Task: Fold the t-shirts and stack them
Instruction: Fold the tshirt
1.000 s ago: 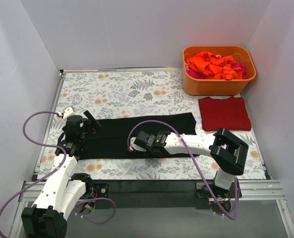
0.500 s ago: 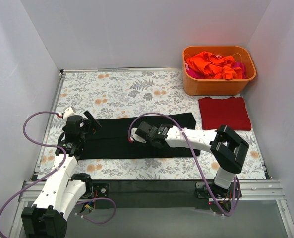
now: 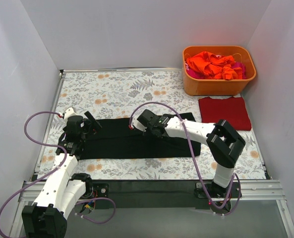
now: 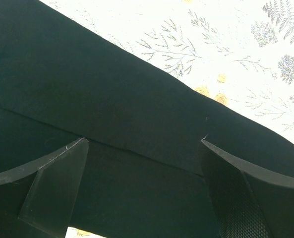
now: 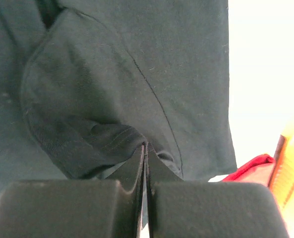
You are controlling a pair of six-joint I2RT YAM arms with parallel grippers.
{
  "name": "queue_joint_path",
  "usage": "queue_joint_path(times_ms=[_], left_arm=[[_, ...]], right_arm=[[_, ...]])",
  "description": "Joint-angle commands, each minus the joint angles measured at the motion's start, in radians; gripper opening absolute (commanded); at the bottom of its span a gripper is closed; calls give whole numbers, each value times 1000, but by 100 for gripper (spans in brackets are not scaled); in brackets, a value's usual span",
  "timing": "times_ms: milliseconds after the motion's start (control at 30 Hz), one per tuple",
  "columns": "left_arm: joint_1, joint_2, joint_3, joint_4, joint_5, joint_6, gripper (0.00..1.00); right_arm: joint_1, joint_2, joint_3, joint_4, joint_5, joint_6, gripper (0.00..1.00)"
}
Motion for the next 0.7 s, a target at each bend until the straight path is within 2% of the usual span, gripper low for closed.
queue_joint_path(times_ms=[0, 200, 400, 500, 667], left_arm=[[-4, 3, -6, 26, 7, 18, 86], [-7, 24, -11, 50, 94, 44, 86], [-48, 78, 1, 78, 274, 45, 86], [-140, 119, 43, 78, 288, 24, 85], [-310, 230, 130, 83, 259, -28, 82]], right_arm=[[-32, 13, 52, 33, -38, 13, 2], [-86, 50, 109, 35, -80, 53, 3], [-127, 69, 135, 33, -133, 128, 15], [-156, 40, 120, 33, -151, 189, 21], [-241, -88, 26, 23, -195, 349, 25]])
